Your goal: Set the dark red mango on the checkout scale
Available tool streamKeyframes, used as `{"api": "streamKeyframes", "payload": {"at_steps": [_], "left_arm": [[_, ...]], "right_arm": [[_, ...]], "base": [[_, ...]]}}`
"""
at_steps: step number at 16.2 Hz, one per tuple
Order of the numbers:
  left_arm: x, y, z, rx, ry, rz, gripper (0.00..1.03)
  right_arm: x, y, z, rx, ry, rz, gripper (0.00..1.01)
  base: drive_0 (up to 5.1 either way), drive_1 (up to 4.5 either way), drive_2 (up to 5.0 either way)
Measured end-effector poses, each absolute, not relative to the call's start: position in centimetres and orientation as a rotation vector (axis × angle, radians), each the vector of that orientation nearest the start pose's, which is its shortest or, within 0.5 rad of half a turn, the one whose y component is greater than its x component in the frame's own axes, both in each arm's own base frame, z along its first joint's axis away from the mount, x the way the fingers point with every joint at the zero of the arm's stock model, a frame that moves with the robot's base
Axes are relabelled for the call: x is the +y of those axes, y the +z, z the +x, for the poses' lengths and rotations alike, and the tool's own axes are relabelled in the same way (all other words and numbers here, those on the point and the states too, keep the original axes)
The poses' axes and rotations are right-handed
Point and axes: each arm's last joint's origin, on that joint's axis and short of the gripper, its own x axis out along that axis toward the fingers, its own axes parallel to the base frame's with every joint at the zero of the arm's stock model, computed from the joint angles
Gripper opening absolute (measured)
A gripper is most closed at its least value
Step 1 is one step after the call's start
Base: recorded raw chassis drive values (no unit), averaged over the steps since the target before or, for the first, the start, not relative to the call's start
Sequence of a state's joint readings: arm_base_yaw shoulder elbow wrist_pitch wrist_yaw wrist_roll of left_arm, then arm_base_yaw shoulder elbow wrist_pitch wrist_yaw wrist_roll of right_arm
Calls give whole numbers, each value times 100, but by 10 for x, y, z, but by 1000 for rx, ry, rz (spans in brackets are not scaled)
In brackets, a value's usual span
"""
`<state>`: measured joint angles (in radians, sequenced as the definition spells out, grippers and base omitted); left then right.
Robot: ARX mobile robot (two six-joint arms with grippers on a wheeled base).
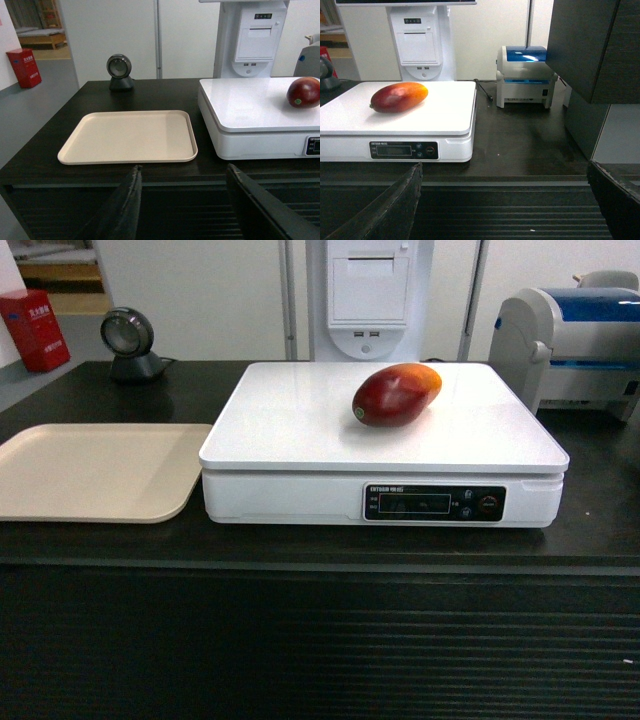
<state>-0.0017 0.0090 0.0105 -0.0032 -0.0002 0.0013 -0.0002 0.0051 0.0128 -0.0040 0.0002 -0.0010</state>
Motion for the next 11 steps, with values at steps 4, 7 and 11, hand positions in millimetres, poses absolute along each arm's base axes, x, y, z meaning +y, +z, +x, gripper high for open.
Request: {"api": "streamKeyframes", "payload": {"at_steps": [4,7,11], "left_arm": [[0,166,98,2,-2,1,88],[0,166,98,2,-2,2,99],[0,166,98,2,-2,2,98]], "right_arm": [[0,167,97,-4,0,-1,98],[0,167,97,-4,0,-1,98],[0,167,97,-4,0,-1,98]], "base": [[0,0,0],[0,0,0],[0,0,0]]}}
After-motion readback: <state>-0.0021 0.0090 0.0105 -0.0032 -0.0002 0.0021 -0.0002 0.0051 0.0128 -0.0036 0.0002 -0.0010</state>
